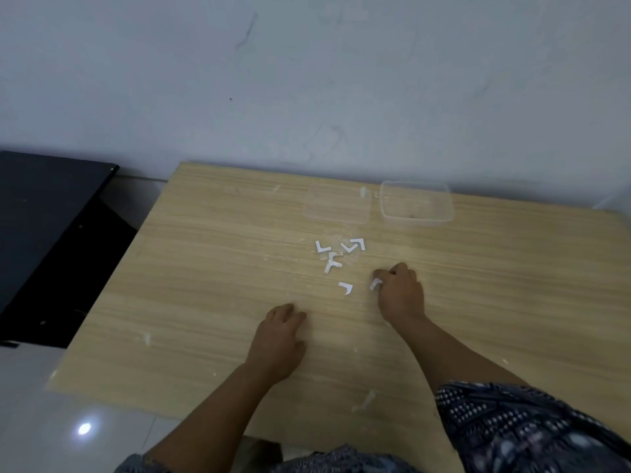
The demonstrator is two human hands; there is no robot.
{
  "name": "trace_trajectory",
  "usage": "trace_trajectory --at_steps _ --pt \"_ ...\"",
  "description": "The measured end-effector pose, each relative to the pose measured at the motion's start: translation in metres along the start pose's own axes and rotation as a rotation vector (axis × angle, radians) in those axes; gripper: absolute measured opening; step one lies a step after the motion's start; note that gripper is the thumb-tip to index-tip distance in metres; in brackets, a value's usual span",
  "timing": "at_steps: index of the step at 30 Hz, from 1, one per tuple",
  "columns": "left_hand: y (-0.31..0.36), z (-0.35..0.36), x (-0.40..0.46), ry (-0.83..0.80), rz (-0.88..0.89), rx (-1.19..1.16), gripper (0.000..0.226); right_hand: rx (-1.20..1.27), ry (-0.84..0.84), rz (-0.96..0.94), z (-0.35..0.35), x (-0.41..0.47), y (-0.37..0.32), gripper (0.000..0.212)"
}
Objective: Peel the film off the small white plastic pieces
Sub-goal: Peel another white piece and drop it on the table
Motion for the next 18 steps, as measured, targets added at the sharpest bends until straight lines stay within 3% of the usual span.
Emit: trace_trajectory --at_steps 11,18 --pt "-0.026 -0.033 0.014 -0.081 0.101 -0.008 0.064 0.030 0.045 0.145 0.001 -0.023 -0.022 0.023" --pt "-0.019 -0.063 0.034 0.084 0.265 -0.214 0.056 0.600 0.136 0.285 -0.015 -0.037 -0.060 0.013"
Point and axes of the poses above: each hand's wrist, its own x-axis towards the middle knuckle, its own z-axis out of the palm, y = z × x, the point moved 1 cm from there along x, towards the middle knuckle, and after that the axes turned 3 degrees about -y, right-handed, at the moved point
